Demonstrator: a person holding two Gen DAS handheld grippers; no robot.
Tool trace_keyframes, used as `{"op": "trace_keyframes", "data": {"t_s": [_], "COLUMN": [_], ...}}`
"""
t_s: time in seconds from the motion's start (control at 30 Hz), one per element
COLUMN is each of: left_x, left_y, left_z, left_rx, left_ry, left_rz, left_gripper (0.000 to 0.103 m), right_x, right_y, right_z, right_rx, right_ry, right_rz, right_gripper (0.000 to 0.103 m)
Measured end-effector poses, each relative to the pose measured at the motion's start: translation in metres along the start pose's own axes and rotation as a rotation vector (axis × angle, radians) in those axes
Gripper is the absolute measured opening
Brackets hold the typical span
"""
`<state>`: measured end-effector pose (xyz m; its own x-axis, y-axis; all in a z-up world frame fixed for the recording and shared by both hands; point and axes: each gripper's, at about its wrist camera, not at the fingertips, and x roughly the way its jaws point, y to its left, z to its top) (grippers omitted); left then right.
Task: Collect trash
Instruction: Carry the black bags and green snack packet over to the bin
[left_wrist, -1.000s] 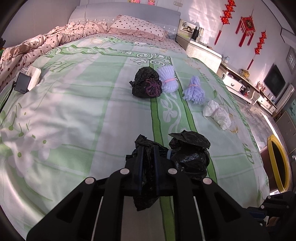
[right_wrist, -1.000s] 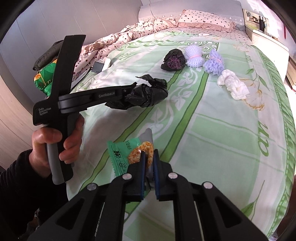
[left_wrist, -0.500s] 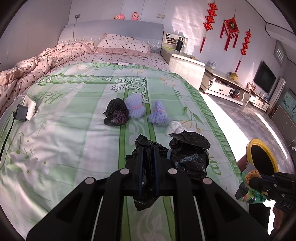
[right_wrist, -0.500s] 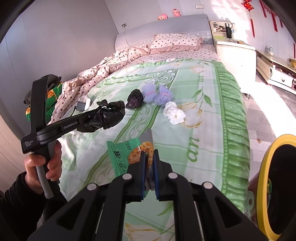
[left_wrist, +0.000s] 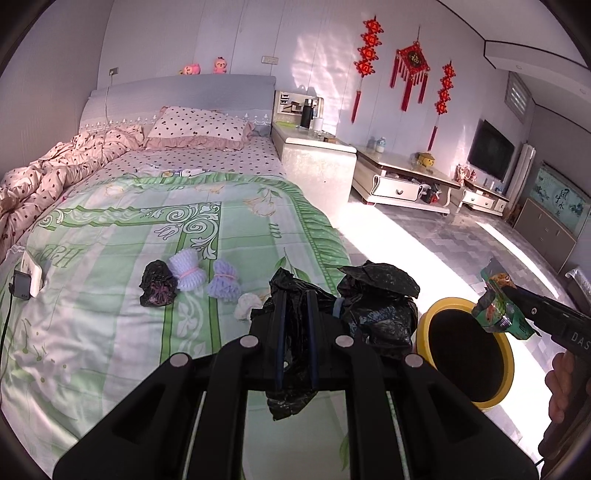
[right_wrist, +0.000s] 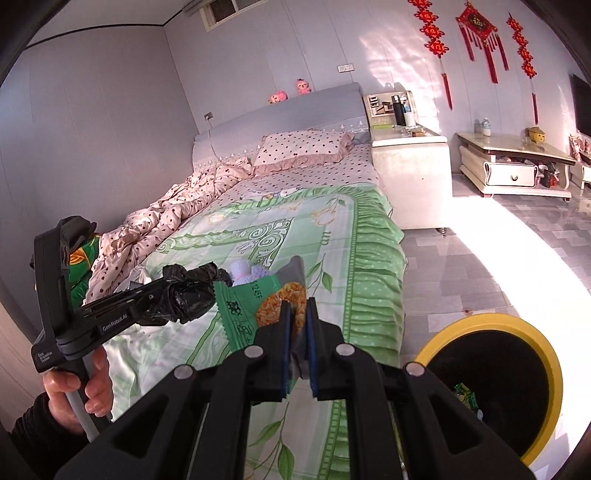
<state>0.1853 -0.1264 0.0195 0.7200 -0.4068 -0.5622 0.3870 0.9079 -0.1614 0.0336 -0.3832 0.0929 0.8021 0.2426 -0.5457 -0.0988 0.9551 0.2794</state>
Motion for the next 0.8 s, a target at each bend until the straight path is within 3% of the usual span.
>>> {"op": "trace_keyframes", "data": {"t_s": [0.43,0.8], "left_x": [0.002,0.057], "left_y": [-0.105,-0.182], "left_z": [0.038,0.024], "left_rx": [0.086,0.160], "left_ry": [-0.028,0.063], "left_rz": [-0.124,-0.198], "left_gripper": [0.009,0.009], "right_x": [-0.071,-0.077], "right_y": [-0.081,-0.150], "right_z": [0.034,0.022], "right_rx": [0.077,0.178], "right_ry": [-0.124,-0.115], "right_rz": [-0.181,-0.277], "right_gripper": [0.007,0.007]}}
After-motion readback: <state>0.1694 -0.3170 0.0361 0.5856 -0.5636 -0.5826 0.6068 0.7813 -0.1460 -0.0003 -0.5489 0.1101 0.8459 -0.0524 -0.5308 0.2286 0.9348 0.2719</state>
